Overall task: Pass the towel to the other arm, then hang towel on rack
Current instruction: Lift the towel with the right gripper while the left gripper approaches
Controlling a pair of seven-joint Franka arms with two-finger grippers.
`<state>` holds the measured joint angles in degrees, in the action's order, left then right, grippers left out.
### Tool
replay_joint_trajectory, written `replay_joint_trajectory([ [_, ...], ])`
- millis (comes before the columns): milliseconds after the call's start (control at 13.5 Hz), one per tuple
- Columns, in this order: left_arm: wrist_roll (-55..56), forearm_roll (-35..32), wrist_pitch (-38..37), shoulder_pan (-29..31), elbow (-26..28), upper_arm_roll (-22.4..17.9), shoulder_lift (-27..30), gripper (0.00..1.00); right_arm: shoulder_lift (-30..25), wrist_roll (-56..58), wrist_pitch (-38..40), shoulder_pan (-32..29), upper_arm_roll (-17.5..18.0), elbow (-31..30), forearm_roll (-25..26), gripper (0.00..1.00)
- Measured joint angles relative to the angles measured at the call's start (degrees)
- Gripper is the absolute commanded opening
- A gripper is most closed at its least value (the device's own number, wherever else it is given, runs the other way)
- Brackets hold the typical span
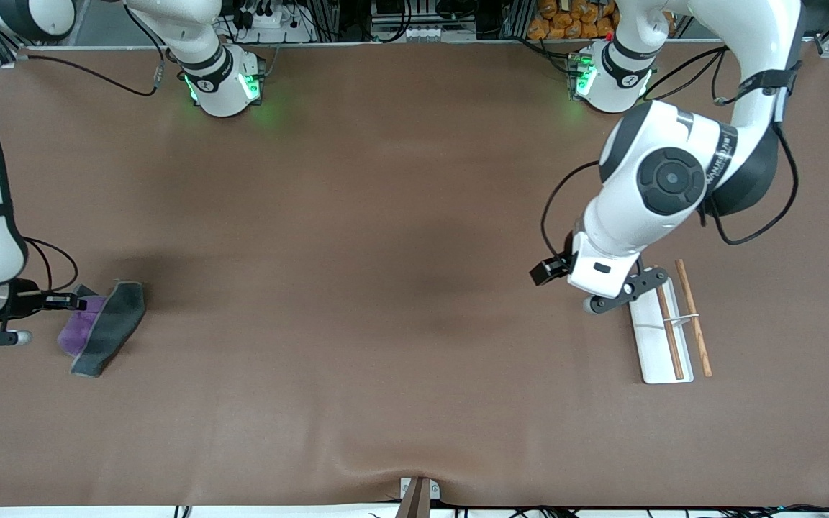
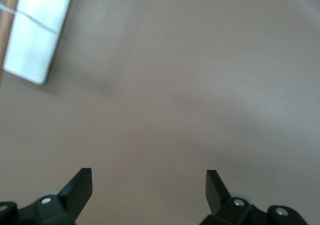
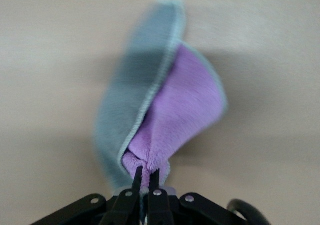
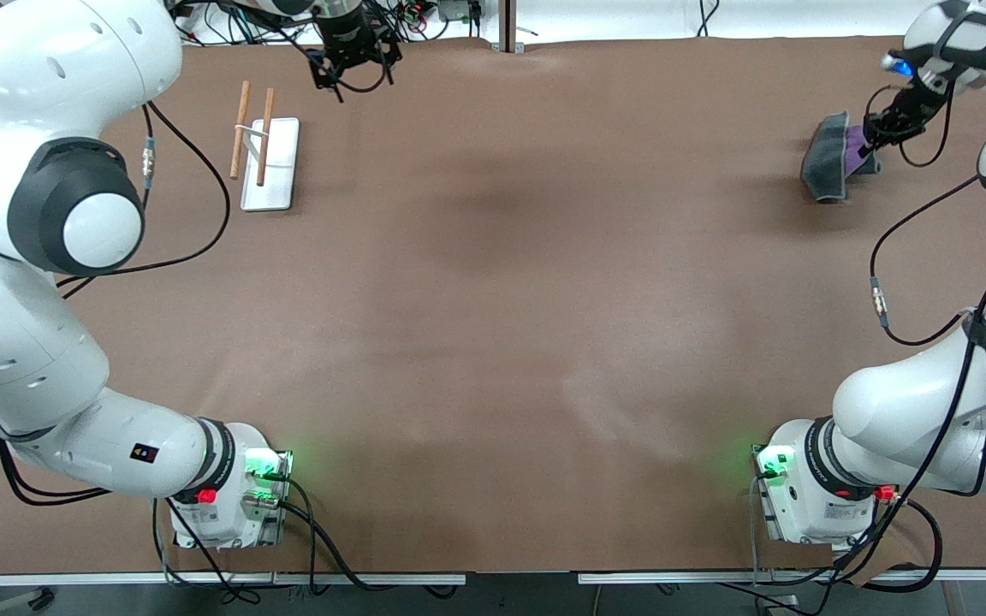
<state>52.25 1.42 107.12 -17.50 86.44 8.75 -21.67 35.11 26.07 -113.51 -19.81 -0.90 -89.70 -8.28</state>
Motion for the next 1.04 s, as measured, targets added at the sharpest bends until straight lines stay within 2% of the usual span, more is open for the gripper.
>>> replay_joint_trajectory([
  [296, 6.84, 2.19, 0.21, -1.32, -2.41, 0.02, -1.32, 1.00, -7.95, -1.41, 6.35, 8.19, 0.48, 0.63, -0.04, 0.00],
  [444, 10.78, 3.56, 0.31, -1.69, -2.66, 0.03, -1.37, 1.00, -10.76, -6.98, 8.70, 12.86, 0.71, 0.68, -0.13, 0.00],
  [593, 13.80, 6.13, 0.34, -1.89, -3.09, 0.04, -1.37, 1.00, -12.03, -14.48, 9.34, 17.36, 1.01, 0.80, -1.12, 0.00],
  [815, 17.01, 10.42, 0.37, -1.75, -3.94, -0.03, -1.37, 1.00, -12.41, -25.99, 9.30, 24.85, 1.17, 1.82, -5.43, 0.00],
  [1037, 19.59, 16.63, 1.90, -1.30, -4.34, -0.25, -1.36, 1.00, -12.42, -31.82, 9.07, 30.62, 1.18, 3.96, -7.92, 0.00],
])
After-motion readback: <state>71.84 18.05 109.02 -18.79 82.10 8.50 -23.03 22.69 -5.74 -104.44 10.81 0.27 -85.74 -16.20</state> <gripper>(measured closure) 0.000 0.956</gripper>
